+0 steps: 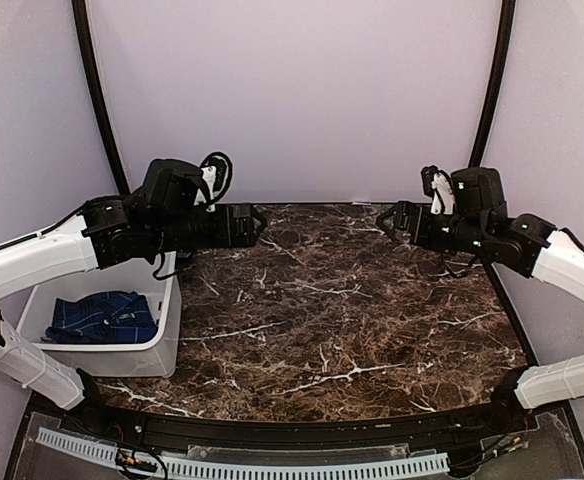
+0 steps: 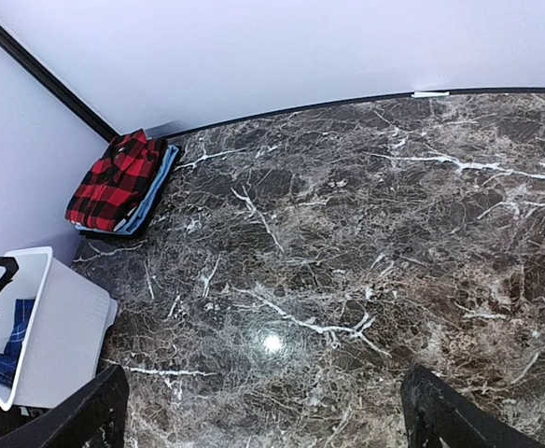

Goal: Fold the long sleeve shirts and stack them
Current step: Pick up the square-folded shirt from the bin.

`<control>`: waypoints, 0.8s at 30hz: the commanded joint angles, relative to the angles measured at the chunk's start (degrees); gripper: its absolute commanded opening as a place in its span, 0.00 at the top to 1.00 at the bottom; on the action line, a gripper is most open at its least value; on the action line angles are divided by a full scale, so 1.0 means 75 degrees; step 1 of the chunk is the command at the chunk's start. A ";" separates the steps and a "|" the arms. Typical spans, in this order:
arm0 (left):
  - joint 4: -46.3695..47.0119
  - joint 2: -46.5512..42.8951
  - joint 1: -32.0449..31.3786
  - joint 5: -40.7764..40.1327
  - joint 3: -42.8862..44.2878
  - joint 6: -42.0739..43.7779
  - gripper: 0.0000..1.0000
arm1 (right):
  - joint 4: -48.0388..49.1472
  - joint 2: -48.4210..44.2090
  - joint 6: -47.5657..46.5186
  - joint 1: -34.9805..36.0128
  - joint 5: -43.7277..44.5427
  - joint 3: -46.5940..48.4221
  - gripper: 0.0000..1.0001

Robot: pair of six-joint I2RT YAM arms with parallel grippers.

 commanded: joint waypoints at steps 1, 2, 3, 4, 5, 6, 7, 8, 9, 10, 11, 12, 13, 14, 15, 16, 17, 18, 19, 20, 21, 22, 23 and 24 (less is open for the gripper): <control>0.0065 -0.0232 0.0059 -0.0014 0.0215 0.0127 0.01 | -0.0023 -0.0186 -0.0150 0.0047 0.0276 0.0197 0.01; 0.0045 -0.0251 0.0068 -0.0029 0.0215 0.0125 0.01 | -0.0046 -0.0193 -0.0151 0.0045 0.0306 0.0205 0.01; -0.0005 -0.0279 0.0070 -0.0090 0.0215 0.0124 0.01 | -0.0054 -0.0201 -0.0160 0.0054 0.0328 0.0200 0.01; -0.0043 -0.0292 0.0077 -0.0114 0.0215 0.0106 0.01 | -0.0072 -0.0209 -0.0171 0.0043 0.0346 0.0194 0.02; -0.0136 -0.0328 0.0080 -0.0169 0.0221 0.0097 0.01 | -0.0065 -0.0223 -0.0178 0.0046 0.0354 0.0184 0.01; -0.0184 -0.0340 0.0091 -0.0206 0.0226 0.0076 0.01 | -0.0063 -0.0224 -0.0188 0.0045 0.0362 0.0182 0.01; -0.0285 -0.0378 0.0099 -0.0260 0.0220 0.0059 0.01 | -0.0064 -0.0227 -0.0207 0.0045 0.0366 0.0180 0.01; -0.0375 -0.0431 0.0105 -0.0335 0.0208 0.0022 0.01 | -0.0063 -0.0221 -0.0236 0.0051 0.0367 0.0178 0.02; -0.0427 -0.0462 0.0112 -0.0371 0.0194 -0.0003 0.01 | -0.0057 -0.0220 -0.0258 0.0040 0.0381 0.0176 0.01; -0.0536 -0.0528 0.0123 -0.0471 0.0169 -0.0069 0.01 | -0.0059 -0.0223 -0.0287 0.0046 0.0382 0.0172 0.01; -0.0601 -0.0563 0.0138 -0.0527 0.0151 -0.0114 0.01 | -0.0056 -0.0228 -0.0326 0.0051 0.0386 0.0171 0.01; -0.0765 -0.0636 0.0170 -0.0654 0.0123 -0.0229 0.01 | -0.0044 -0.0223 -0.0356 0.0045 0.0387 0.0173 0.02; -0.0856 -0.0675 0.0191 -0.0718 0.0111 -0.0293 0.01 | -0.0038 -0.0221 -0.0395 0.0045 0.0382 0.0173 0.01; -0.1051 -0.0758 0.0236 -0.0860 0.0072 -0.0420 0.01 | -0.0027 -0.0231 -0.0438 0.0045 0.0383 0.0179 0.01; -0.1163 -0.0807 0.0274 -0.0932 0.0050 -0.0494 0.01 | -0.0002 -0.0232 -0.0487 0.0046 0.0375 0.0178 0.01; -0.1377 -0.0908 0.0290 -0.1109 0.0022 -0.0623 0.01 | 0.0015 -0.0232 -0.0542 0.0045 0.0349 0.0174 0.01; -0.1508 -0.0958 0.0311 -0.1198 0.0001 -0.0689 0.01 | 0.0029 -0.0222 -0.0598 0.0039 0.0338 0.0179 0.01; -0.1791 -0.1057 0.0314 -0.1384 -0.0029 -0.0844 0.01 | 0.0041 -0.0220 -0.0648 0.0044 0.0334 0.0175 0.01; -0.1938 -0.1108 0.0331 -0.1475 -0.0036 -0.0929 0.01 | 0.0049 -0.0206 -0.0705 0.0043 0.0323 0.0189 0.01; -0.2235 -0.1223 0.0342 -0.1629 -0.0053 -0.1115 0.01 | 0.0057 -0.0182 -0.0765 0.0045 0.0294 0.0200 0.01; -0.2371 -0.1274 0.0365 -0.1755 -0.0086 -0.1308 0.01 | 0.0065 -0.0170 -0.0821 0.0039 0.0276 0.0202 0.01; -0.2695 -0.1379 0.0376 -0.1825 -0.0094 -0.1407 0.01 | 0.0077 -0.0146 -0.0884 0.0044 0.0257 0.0210 0.01; -0.3052 -0.1484 0.0391 -0.1966 -0.0108 -0.1660 0.01 | 0.0088 -0.0129 -0.0940 0.0048 0.0236 0.0217 0.01; -0.3224 -0.1539 0.0401 -0.2042 -0.0122 -0.1788 0.01 | 0.0100 -0.0117 -0.0986 0.0045 0.0211 0.0222 0.01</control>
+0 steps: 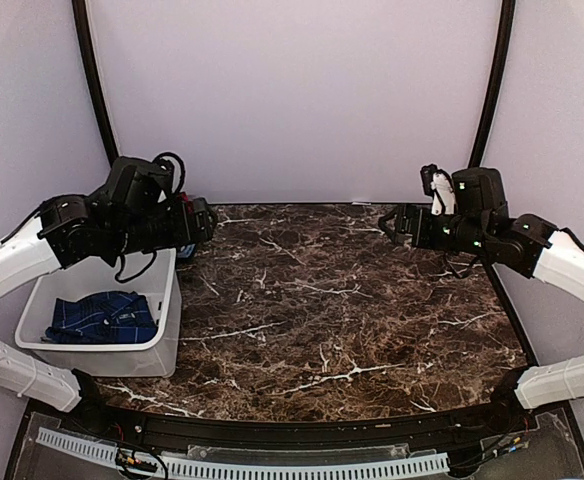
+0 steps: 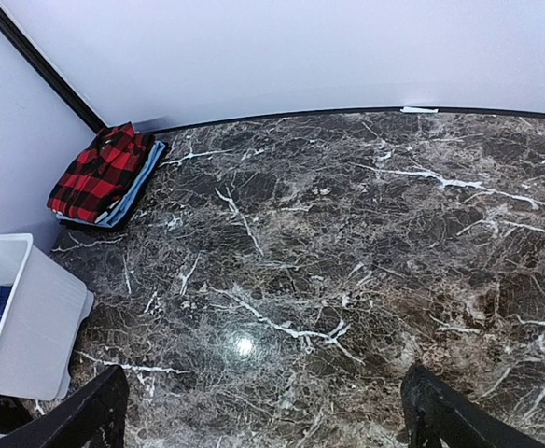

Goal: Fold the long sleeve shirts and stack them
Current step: Pick up the square-folded shirt from the bin.

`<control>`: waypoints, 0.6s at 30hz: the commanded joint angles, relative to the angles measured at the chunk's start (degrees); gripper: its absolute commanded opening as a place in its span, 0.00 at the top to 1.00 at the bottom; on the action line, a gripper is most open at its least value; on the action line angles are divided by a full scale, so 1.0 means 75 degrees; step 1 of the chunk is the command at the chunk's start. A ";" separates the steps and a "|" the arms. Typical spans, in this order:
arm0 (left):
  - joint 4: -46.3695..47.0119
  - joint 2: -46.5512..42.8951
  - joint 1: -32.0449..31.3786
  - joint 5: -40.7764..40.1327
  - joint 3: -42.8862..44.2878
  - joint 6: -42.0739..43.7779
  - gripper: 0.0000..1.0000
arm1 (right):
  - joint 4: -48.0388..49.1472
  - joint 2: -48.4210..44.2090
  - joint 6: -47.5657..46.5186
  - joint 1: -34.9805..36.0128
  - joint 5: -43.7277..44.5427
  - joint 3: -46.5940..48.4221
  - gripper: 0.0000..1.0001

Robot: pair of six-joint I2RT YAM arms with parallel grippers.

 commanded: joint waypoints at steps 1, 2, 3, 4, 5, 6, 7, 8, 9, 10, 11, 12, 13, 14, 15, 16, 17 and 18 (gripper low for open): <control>-0.1747 -0.0537 0.0086 -0.0820 -0.0150 -0.1080 0.01 | 0.0221 -0.0041 -0.0425 0.0040 -0.0076 0.0233 0.01; -0.1934 -0.0598 0.0097 -0.0895 -0.0173 -0.1234 0.01 | 0.0237 -0.0046 -0.0469 0.0047 -0.0116 0.0235 0.01; -0.2352 -0.0708 0.0126 -0.1031 -0.0219 -0.1598 0.01 | 0.0250 -0.0054 -0.0498 0.0045 -0.0158 0.0225 0.01; -0.2576 -0.0772 0.0141 -0.1095 -0.0242 -0.1786 0.01 | 0.0288 -0.0065 -0.0517 0.0045 -0.0217 0.0198 0.01; -0.2999 -0.0898 0.0172 -0.1233 -0.0309 -0.2152 0.01 | 0.0335 -0.0085 -0.0542 0.0045 -0.0261 0.0164 0.01; -0.3234 -0.0960 0.0201 -0.1289 -0.0346 -0.2373 0.01 | 0.0372 -0.0108 -0.0571 0.0045 -0.0337 0.0132 0.01; -0.3665 -0.1101 0.0213 -0.1384 -0.0432 -0.2777 0.01 | 0.0408 -0.0136 -0.0592 0.0045 -0.0402 0.0093 0.01; -0.3854 -0.1173 0.0243 -0.1430 -0.0550 -0.2955 0.01 | 0.0447 -0.0147 -0.0602 0.0045 -0.0462 0.0065 0.01; -0.4274 -0.1341 0.0252 -0.1528 -0.0607 -0.3385 0.01 | 0.0471 -0.0150 -0.0626 0.0045 -0.0523 0.0038 0.01; -0.4475 -0.1422 0.0267 -0.1577 -0.0732 -0.3599 0.01 | 0.0504 -0.0166 -0.0643 0.0045 -0.0581 0.0005 0.02; -0.4804 -0.1626 0.0270 -0.1632 -0.0797 -0.3977 0.01 | 0.0522 -0.0163 -0.0662 0.0045 -0.0598 -0.0011 0.01; -0.4939 -0.1740 0.0287 -0.1646 -0.0964 -0.4135 0.01 | 0.0546 -0.0172 -0.0670 0.0045 -0.0701 -0.0021 0.01; -0.5254 -0.1943 0.0303 -0.1642 -0.1036 -0.4497 0.01 | 0.0566 -0.0179 -0.0679 0.0043 -0.0824 -0.0038 0.01; -0.5445 -0.2158 0.0324 -0.1640 -0.1144 -0.4910 0.01 | 0.0578 -0.0179 -0.0680 0.0045 -0.0900 -0.0059 0.01; -0.5838 -0.2276 0.0334 -0.1645 -0.1179 -0.5106 0.01 | 0.0603 -0.0175 -0.0679 0.0046 -0.0971 -0.0063 0.02; -0.6053 -0.2508 0.0346 -0.1643 -0.1250 -0.5496 0.01 | 0.0641 -0.0174 -0.0675 0.0046 -0.1057 -0.0079 0.01; -0.6353 -0.2650 0.0345 -0.1618 -0.1273 -0.5557 0.01 | 0.0684 -0.0178 -0.0672 0.0049 -0.1138 -0.0112 0.01; -0.6434 -0.2959 0.0361 -0.1525 -0.1346 -0.5594 0.01 | 0.0742 -0.0190 -0.0664 0.0045 -0.1216 -0.0160 0.01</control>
